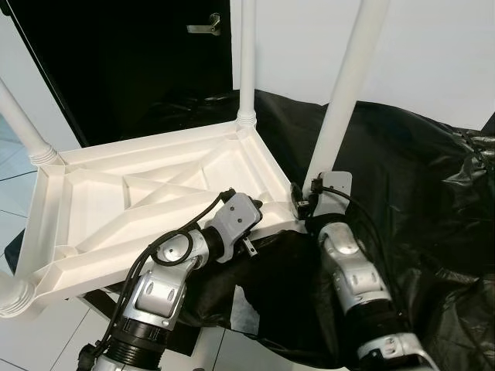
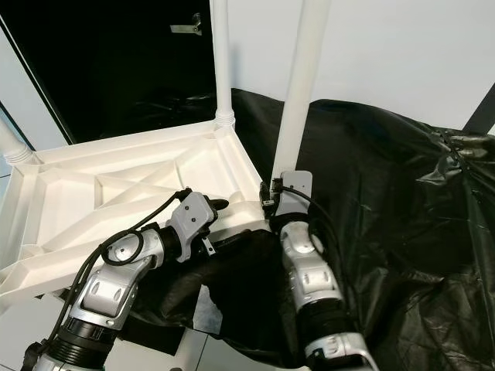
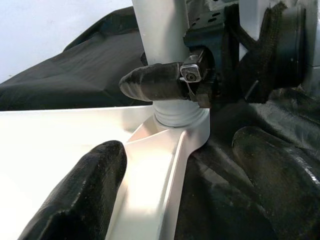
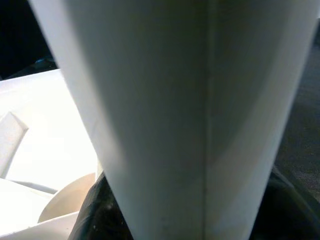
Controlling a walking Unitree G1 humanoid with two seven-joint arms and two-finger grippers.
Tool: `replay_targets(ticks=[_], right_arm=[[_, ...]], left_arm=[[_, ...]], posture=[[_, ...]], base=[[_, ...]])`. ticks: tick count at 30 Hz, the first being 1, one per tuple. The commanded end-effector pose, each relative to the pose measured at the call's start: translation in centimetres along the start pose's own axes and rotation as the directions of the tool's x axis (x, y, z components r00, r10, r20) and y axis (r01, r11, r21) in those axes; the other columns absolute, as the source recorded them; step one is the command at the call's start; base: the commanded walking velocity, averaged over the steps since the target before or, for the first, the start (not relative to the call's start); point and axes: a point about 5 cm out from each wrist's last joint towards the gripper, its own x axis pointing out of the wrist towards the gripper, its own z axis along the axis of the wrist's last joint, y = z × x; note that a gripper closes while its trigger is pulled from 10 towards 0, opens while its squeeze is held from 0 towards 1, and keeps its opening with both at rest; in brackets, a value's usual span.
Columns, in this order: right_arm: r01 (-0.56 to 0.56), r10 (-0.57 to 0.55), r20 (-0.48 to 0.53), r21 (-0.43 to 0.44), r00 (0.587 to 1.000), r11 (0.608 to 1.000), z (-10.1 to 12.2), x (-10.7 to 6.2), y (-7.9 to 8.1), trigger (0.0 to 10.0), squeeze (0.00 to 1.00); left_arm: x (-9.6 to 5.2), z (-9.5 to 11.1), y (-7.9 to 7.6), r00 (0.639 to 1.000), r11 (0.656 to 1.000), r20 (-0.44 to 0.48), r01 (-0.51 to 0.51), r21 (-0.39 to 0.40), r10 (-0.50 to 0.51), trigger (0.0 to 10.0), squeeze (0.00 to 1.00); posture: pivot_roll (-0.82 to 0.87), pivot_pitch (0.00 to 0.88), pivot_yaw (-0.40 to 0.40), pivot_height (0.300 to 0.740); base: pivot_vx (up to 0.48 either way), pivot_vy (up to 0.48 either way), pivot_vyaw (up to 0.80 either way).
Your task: Building children table
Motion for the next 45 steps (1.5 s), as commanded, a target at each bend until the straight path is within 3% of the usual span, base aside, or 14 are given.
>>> replay_targets(ticks=[1, 7, 8, 21, 22, 24, 25, 27, 30, 35, 36, 37, 38, 45], right_arm=[[0.015, -0.015, -0.03, 0.005, 0.999, 1.0, -0.7, -0.4, -0.6, 10.0, 0.0], [-0.023, 0.023, 0.01, -0.006, 1.0, 1.0, 0.3, -0.6, -0.9, 10.0, 0.04], [-0.038, 0.038, 0.015, -0.018, 0.999, 0.999, 0.4, -0.7, -1.0, 10.0, 1.0], [-0.268, 0.268, 0.046, -0.025, 0.962, 0.963, 0.7, -1.7, -2.8, 10.0, 1.0], [-0.308, 0.309, 0.04, -0.04, 0.95, 0.951, 0.8, -1.6, -3.1, 10.0, 0.82], [-0.338, 0.34, 0.034, -0.05, 0.94, 0.94, 0.8, -1.6, -3.3, 10.0, 0.82], [-0.386, 0.389, 0.029, -0.079, 0.921, 0.919, 0.8, -1.5, -3.6, 10.0, 0.0], [-0.462, 0.467, 0.014, -0.112, 0.884, 0.88, 0.9, -0.8, -4.0, 10.0, 0.0], [-0.503, 0.507, -0.004, -0.13, 0.862, 0.854, 1.0, 0.0, -4.1, 10.0, 0.0], [-0.578, 0.58, -0.03, -0.142, 0.814, 0.804, 1.0, 1.3, -2.9, 10.0, 0.0], [-0.593, 0.595, -0.027, -0.139, 0.803, 0.793, 1.0, 1.5, -2.3, 2.2, 0.0], [-0.603, 0.606, -0.026, -0.137, 0.795, 0.786, 1.0, 1.6, -2.0, 2.2, 0.0], [-0.614, 0.616, -0.031, -0.135, 0.787, 0.778, 1.0, 1.6, -1.7, 0.0, 0.0], [-0.646, 0.648, -0.039, -0.131, 0.761, 0.752, 0.6, 1.3, -1.3, 0.0, 0.0]], left_arm=[[-0.1, -0.1, 0.3, 0.996, 0.996, -0.005, -0.087, -0.01, 0.087, 10.0, 0.0], [0.0, 0.0, 0.3, 0.996, 0.996, -0.007, -0.088, -0.01, 0.088, 10.0, 0.0], [0.1, 0.0, 0.3, 0.996, 0.996, -0.006, -0.089, -0.01, 0.089, 10.0, 0.0], [0.0, 0.0, 0.4, 0.996, 0.996, -0.007, -0.091, -0.011, 0.091, 10.0, 0.0], [0.0, 0.0, 0.5, 0.996, 0.996, -0.009, -0.089, -0.009, 0.089, 10.0, 0.0], [-0.1, 0.0, 0.5, 0.996, 0.996, -0.011, -0.088, -0.008, 0.088, 10.0, 0.0], [-0.1, 0.0, 0.6, 0.996, 0.996, -0.011, -0.084, -0.009, 0.084, 10.0, 0.0], [-0.1, 0.0, 0.6, 0.997, 0.997, -0.01, -0.075, -0.004, 0.075, 10.0, 0.0], [0.0, 0.0, 0.7, 0.997, 0.997, -0.009, -0.071, -0.002, 0.071, 10.0, 0.0], [0.2, 0.1, 0.7, 0.997, 0.997, -0.007, -0.072, 0.002, 0.072, 10.0, 0.0], [0.2, 0.1, 0.7, 0.997, 0.997, -0.008, -0.074, 0.003, 0.074, 10.0, 0.0], [0.1, 0.1, 0.7, 0.997, 0.997, -0.009, -0.076, 0.004, 0.076, 10.0, 0.0], [0.1, 0.1, 0.7, 0.997, 0.997, -0.01, -0.079, 0.005, 0.079, 10.0, 0.0], [-0.2, 0.0, 0.7, 0.995, 0.995, -0.017, -0.099, -0.002, 0.099, 10.0, 0.0]], posture=[[0.05, 0.0, -0.051, 0.74], [0.05, 0.0, -0.055, 0.74], [0.05, 0.0, -0.055, 0.74], [0.05, 0.0, -0.048, 0.74], [0.05, 0.0, -0.043, 0.74], [0.05, 0.0, -0.043, 0.74], [0.04, 0.0, -0.035, 0.74], [0.04, 0.0, -0.031, 0.74], [0.04, 0.0, -0.032, 0.74], [0.05, 0.0, -0.035, 0.74], [0.06, 0.0, -0.041, 0.74], [0.06, 0.0, -0.041, 0.74], [0.07, 0.0, -0.05, 0.74], [0.07, 0.0, -0.056, 0.74]], base=[[0.0, 0.0, 0.0], [0.0, 0.0, 0.0], [0.0, 0.0, 0.0], [0.0, 0.0, 0.0], [0.0, 0.0, 0.0], [0.0, 0.0, 0.0], [0.0, 0.0, 0.0], [0.0, 0.0, 0.0], [0.0, 0.0, 0.0], [0.0, 0.0, 0.0], [0.0, 0.0, 0.0], [0.0, 0.0, 0.0], [0.0, 0.0, 0.0], [0.0, 0.0, 0.0]])
